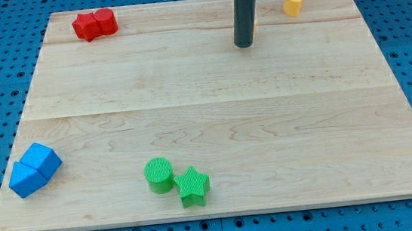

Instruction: Push the yellow hexagon to the left of yellow heart

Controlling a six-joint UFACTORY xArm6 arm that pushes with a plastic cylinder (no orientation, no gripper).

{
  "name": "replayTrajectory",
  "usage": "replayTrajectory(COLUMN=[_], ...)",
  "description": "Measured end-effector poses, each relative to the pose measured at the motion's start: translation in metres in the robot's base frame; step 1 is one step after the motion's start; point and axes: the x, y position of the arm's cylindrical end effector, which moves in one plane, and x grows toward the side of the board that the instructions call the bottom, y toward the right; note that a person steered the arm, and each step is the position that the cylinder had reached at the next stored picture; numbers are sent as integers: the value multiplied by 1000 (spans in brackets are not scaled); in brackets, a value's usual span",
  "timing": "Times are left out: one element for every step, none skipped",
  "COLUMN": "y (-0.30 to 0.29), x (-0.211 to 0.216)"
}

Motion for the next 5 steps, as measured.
replayTrajectory(y=[-1, 5, -4, 19, -45], x=[-13, -34, -38, -51, -20])
